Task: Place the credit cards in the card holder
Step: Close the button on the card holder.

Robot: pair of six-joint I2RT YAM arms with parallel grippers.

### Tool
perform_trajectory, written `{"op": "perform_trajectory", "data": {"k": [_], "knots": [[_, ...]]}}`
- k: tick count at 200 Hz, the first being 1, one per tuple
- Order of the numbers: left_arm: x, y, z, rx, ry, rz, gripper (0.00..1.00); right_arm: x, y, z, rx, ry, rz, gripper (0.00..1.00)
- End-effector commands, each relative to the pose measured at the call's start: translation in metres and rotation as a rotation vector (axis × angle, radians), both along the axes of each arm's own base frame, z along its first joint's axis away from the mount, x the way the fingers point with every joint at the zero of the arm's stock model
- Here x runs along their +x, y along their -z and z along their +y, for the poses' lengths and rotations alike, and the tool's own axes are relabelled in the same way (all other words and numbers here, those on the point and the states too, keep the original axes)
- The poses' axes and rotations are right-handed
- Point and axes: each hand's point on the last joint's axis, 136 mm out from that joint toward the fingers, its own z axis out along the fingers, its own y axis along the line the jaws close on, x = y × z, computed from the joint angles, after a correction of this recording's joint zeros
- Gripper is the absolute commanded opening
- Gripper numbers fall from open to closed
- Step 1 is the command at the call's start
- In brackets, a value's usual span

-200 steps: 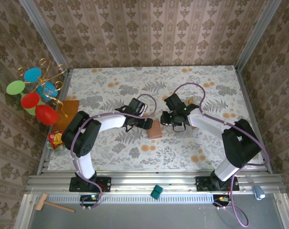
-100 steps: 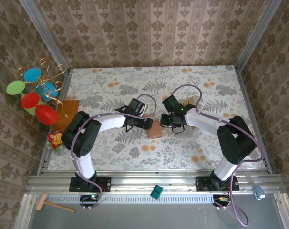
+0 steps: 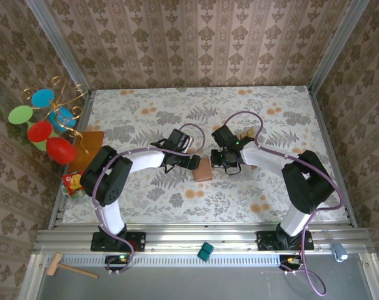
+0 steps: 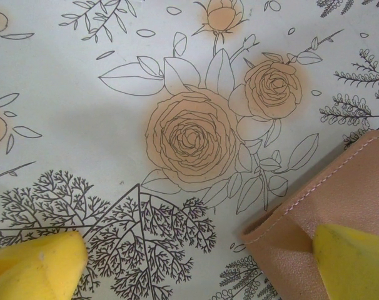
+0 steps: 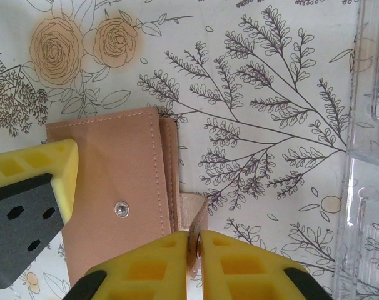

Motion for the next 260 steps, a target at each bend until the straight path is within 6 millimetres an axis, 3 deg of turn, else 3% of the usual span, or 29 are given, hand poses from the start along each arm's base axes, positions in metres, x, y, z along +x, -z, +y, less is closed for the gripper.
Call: {"op": "perform_trajectory", "data": {"k": [1,164,183,202,260], "knots": [[-0.029,0.043,0.024,0.09,-0.018,0.142,0.96,0.006,-0.007,0.002,-0.008,0.0,-0.022,0.15],[-0.03,0.043,0.024,0.09,-0.021,0.144,0.95,0.008,-0.014,0.003,0.002,0.003,-0.038,0.15],[-0.03,0.043,0.024,0.09,-0.019,0.145,0.95,0.009,-0.015,0.004,0.003,0.003,-0.039,0.12],[-0.029,0.043,0.024,0.089,-0.019,0.144,0.95,0.01,-0.016,0.005,0.008,0.002,-0.042,0.0],[-0.03,0.043,0.023,0.089,-0.017,0.148,0.95,0.01,-0.015,0.024,0.106,-0.017,-0.025,0.0]]}}
